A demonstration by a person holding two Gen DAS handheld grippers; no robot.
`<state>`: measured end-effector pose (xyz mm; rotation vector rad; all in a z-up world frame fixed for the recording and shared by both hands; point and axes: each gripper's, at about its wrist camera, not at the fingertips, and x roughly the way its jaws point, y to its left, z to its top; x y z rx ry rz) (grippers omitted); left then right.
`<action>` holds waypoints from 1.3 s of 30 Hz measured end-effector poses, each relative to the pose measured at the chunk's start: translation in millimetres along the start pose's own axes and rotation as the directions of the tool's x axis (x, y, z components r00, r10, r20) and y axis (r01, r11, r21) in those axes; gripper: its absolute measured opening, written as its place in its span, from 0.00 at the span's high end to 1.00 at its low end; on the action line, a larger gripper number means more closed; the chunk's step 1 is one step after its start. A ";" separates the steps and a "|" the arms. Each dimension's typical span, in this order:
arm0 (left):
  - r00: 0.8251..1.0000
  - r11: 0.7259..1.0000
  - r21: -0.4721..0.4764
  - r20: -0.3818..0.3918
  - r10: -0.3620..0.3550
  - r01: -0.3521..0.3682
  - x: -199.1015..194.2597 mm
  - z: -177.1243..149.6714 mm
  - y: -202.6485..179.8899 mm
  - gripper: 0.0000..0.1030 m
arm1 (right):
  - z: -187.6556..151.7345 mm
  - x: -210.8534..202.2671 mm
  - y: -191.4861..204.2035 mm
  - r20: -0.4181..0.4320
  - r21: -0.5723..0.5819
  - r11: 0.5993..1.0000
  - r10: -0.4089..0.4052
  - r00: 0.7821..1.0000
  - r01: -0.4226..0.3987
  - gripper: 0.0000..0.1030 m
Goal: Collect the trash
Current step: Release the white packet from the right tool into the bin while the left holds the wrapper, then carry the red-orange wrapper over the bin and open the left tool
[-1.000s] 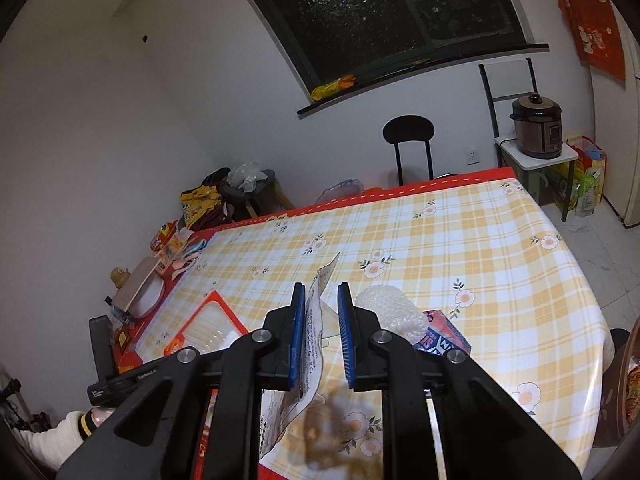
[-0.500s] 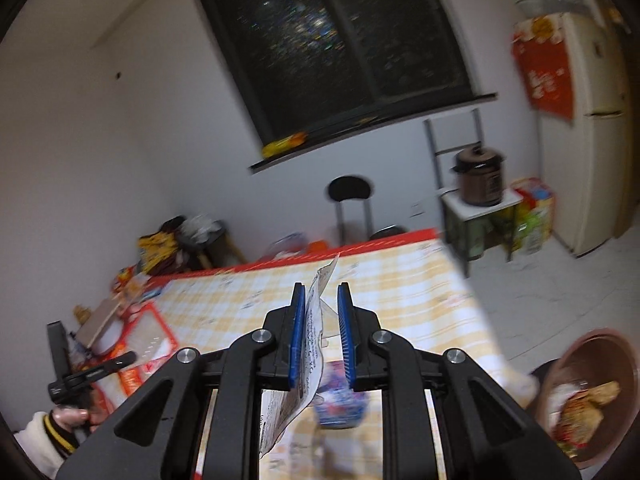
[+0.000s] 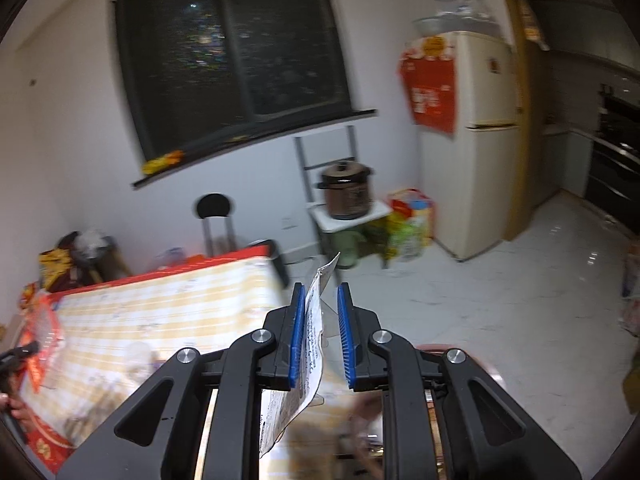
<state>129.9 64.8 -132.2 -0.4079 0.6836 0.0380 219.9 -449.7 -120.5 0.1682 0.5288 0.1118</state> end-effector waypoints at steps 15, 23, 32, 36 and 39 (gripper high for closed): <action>0.999 0.999 0.044 -0.031 0.023 -0.022 10.0 -9.8 -52.7 0.70 | -29.2 64.5 -98.5 -0.106 0.127 0.982 -0.128 0.986 0.141 0.76; 0.999 0.993 0.110 -0.039 -0.034 0.038 16.5 -3.2 -81.4 0.70 | -17.1 36.6 -93.5 -0.042 0.189 0.961 -0.196 0.980 0.200 0.07; 0.981 0.953 0.236 -0.090 -0.173 0.190 41.1 4.4 -155.2 0.70 | 6.7 -45.3 -69.2 0.094 0.152 0.970 -0.203 0.975 0.188 0.05; 0.961 0.915 0.297 -0.138 -0.241 0.272 59.7 0.1 -204.3 0.70 | 7.3 -74.1 -69.1 0.108 0.153 0.972 -0.198 0.974 0.180 0.05; 0.943 0.883 0.337 -0.178 -0.282 0.327 76.3 -8.0 -242.6 0.70 | 3.6 -95.6 -75.9 0.124 0.172 0.971 -0.188 0.974 0.166 0.05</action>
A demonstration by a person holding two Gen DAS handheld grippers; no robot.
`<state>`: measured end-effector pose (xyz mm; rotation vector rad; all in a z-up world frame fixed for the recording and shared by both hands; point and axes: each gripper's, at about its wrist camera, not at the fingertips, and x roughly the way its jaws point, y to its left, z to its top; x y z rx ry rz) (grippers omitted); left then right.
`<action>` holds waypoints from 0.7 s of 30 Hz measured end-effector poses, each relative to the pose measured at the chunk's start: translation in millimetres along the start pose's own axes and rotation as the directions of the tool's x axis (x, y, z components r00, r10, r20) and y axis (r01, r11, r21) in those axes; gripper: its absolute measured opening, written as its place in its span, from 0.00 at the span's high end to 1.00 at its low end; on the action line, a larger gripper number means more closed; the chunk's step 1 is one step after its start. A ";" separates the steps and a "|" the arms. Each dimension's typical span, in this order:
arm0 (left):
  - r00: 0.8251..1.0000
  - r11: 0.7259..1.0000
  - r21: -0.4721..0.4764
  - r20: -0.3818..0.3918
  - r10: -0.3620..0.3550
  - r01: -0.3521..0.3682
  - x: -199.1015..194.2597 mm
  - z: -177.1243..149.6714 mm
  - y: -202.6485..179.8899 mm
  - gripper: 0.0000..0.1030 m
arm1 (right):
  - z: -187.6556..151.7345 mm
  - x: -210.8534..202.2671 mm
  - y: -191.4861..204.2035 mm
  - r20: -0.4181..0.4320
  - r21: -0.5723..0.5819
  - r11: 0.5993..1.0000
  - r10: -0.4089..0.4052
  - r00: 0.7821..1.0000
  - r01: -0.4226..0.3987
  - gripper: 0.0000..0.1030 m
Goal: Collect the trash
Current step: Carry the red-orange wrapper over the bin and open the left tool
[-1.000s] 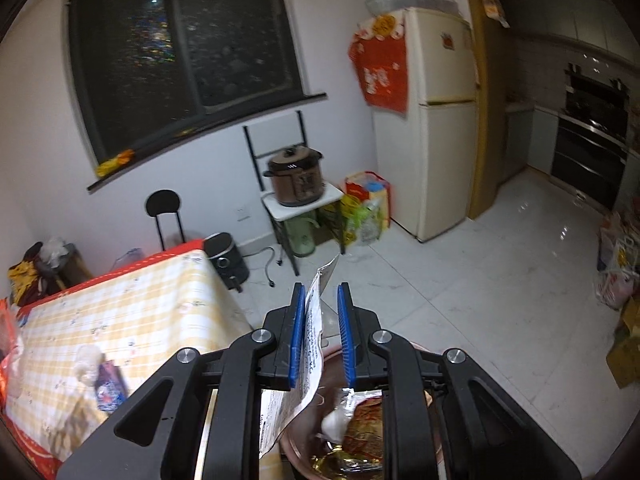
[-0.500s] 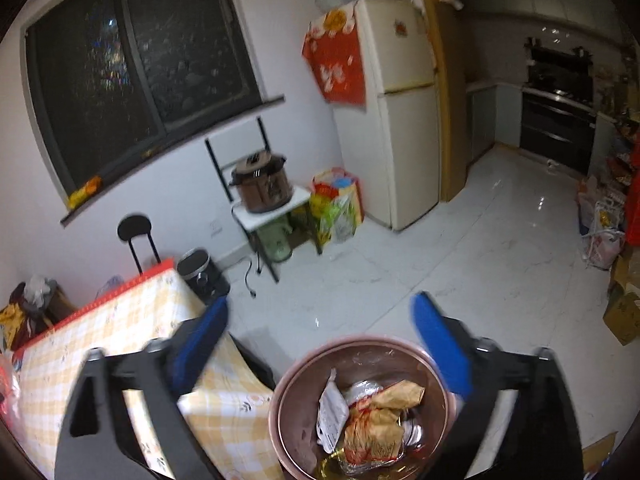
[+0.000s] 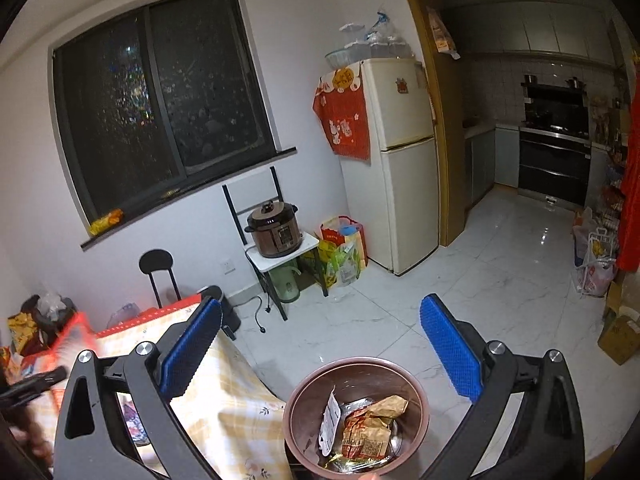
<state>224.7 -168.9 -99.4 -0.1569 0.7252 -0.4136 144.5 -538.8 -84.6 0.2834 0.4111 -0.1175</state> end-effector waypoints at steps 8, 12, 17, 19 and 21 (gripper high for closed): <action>0.990 0.986 0.110 -0.072 -0.119 0.126 87.1 11.6 -92.1 0.70 | -4.5 -32.5 -39.6 -0.011 0.036 0.999 -0.021 1.000 0.021 0.05; 0.985 0.976 0.151 -0.097 -0.141 0.154 133.5 19.1 -134.7 0.69 | -7.0 -44.8 -67.9 -0.014 0.047 0.997 -0.054 0.998 0.055 0.05; 0.977 0.962 0.186 -0.105 -0.184 0.201 171.2 25.9 -175.7 0.21 | -7.2 -50.6 -96.5 -0.016 0.066 0.993 -0.097 0.995 0.098 0.05; 0.976 0.952 0.218 -0.078 -0.202 0.214 171.0 26.7 -188.2 0.16 | -7.3 -50.3 -106.1 -0.012 0.078 0.991 -0.104 0.995 0.105 0.05; 0.982 0.951 0.248 -0.064 -0.175 0.186 168.2 29.7 -194.7 0.09 | -7.5 -47.4 -109.3 -0.010 0.087 0.991 -0.103 0.995 0.103 0.05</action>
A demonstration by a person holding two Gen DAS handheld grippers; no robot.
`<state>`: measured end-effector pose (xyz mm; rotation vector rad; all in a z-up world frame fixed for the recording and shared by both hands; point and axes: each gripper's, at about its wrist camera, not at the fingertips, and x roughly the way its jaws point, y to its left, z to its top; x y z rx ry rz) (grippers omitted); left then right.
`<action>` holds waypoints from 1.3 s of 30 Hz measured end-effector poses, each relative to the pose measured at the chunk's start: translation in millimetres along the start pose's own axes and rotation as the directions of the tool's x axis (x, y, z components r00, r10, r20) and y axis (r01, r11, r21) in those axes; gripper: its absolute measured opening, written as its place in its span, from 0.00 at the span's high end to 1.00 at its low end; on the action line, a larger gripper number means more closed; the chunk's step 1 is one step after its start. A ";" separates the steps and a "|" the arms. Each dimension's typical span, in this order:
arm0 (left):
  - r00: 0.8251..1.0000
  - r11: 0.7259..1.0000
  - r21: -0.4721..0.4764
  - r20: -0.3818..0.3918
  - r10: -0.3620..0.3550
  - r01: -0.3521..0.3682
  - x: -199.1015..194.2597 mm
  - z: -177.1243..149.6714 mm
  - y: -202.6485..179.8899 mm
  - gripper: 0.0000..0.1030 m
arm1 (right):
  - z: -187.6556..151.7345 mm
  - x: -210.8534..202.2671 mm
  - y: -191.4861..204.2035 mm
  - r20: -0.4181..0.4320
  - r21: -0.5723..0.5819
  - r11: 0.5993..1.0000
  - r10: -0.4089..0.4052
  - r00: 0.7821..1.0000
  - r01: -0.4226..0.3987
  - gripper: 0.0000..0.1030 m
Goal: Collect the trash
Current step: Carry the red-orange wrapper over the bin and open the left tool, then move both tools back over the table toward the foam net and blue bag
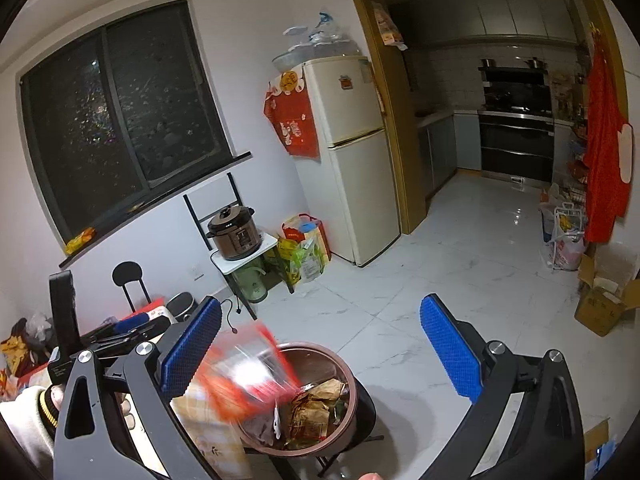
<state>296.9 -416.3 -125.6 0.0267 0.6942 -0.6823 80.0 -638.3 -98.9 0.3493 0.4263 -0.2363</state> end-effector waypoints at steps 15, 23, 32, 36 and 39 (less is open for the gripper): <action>0.933 0.943 -0.174 0.175 0.314 -0.285 -163.0 -14.9 88.5 0.06 | 7.4 37.2 52.1 0.012 -0.034 0.975 0.221 0.975 -0.220 0.05; 0.811 0.781 -0.372 0.113 0.574 -0.501 -275.4 -79.6 166.2 0.06 | -11.3 76.6 140.0 -0.110 -0.084 0.900 0.418 0.902 -0.428 0.05; 0.723 0.600 -0.561 0.004 0.690 -0.570 -368.9 -169.4 245.3 0.06 | -48.9 78.7 269.7 -0.249 -0.163 0.815 0.511 0.823 -0.555 0.05; 0.751 0.602 -0.590 -0.014 0.660 -0.539 -385.6 -195.2 275.2 0.06 | -68.0 75.4 317.4 -0.306 -0.156 0.799 0.520 0.797 -0.581 0.05; 0.795 0.610 -0.619 -0.038 0.605 -0.494 -385.5 -204.7 300.8 0.06 | -88.2 68.0 358.7 -0.348 -0.201 0.786 0.500 0.793 -0.584 0.05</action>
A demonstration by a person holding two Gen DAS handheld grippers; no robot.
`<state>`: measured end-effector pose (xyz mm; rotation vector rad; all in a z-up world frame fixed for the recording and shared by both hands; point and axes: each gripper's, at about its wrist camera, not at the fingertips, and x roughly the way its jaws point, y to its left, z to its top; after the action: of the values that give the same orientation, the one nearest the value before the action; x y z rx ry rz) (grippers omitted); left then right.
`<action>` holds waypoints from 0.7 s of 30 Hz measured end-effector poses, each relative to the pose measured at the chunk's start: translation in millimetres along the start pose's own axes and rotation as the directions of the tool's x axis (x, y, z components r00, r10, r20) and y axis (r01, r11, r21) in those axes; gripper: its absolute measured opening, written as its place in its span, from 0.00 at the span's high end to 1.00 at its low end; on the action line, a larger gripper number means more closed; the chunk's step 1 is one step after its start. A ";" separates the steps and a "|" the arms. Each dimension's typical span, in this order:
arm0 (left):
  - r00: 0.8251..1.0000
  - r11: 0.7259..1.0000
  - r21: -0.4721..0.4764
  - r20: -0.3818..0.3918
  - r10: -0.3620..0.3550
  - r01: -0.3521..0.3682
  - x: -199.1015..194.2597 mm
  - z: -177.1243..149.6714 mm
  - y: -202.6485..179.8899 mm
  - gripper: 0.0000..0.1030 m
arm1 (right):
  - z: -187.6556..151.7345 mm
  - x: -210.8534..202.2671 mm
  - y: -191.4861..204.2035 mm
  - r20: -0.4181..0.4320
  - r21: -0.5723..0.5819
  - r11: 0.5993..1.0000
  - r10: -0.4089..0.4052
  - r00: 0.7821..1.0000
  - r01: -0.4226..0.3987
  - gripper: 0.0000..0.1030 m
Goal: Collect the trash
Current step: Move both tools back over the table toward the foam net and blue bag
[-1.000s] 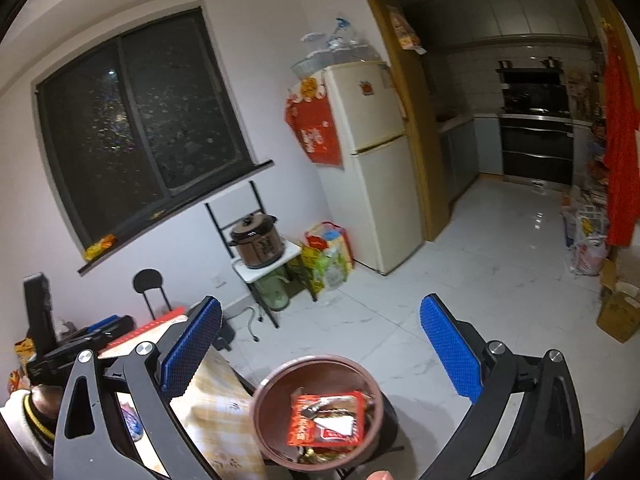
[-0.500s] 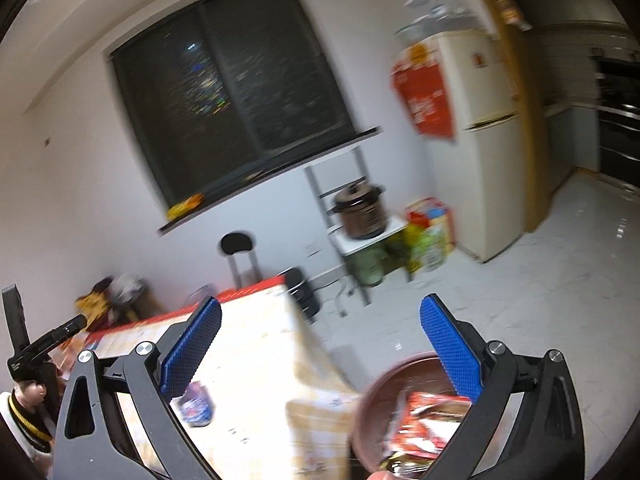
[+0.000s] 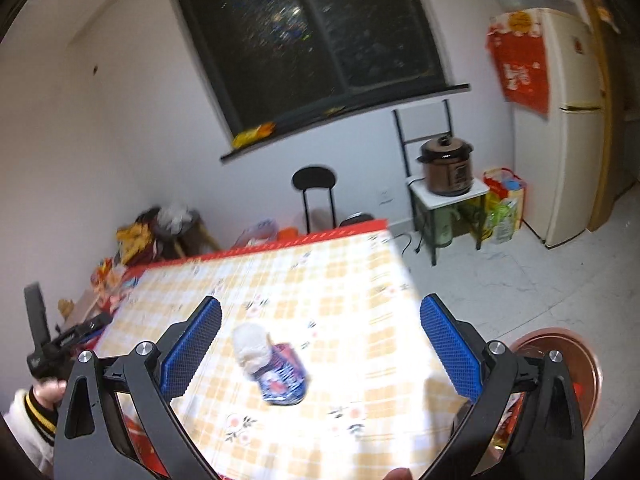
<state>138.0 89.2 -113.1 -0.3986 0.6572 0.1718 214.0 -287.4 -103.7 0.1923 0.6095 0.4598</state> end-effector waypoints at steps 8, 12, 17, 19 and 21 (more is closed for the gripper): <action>0.972 0.983 -0.048 -0.151 -0.181 0.176 60.5 13.3 19.6 0.06 | -26.4 43.3 59.9 -0.059 0.019 0.990 -0.140 0.988 0.142 0.05; 0.933 0.966 -0.089 -0.251 -0.258 0.243 104.5 9.1 15.0 0.06 | -45.0 54.3 66.5 -0.069 0.070 0.974 -0.211 0.975 0.216 0.05; 0.883 0.944 -0.213 -0.347 -0.315 0.253 157.7 -6.1 4.2 0.07 | -66.9 68.0 55.9 -0.121 0.066 0.952 -0.288 0.950 0.298 0.05; 0.853 0.930 -0.266 -0.390 -0.346 0.255 182.5 -13.8 -2.1 0.07 | -74.3 75.2 47.5 -0.139 0.064 0.944 -0.314 0.939 0.325 0.05; 0.840 0.920 -0.317 -0.412 -0.352 0.230 204.1 -20.2 -5.5 0.07 | -80.2 82.4 36.4 -0.159 0.071 0.938 -0.324 0.933 0.338 0.05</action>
<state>287.7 82.1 -253.2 -0.8017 1.0408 -0.1439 213.2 -213.4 -198.9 0.1456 0.7918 0.1163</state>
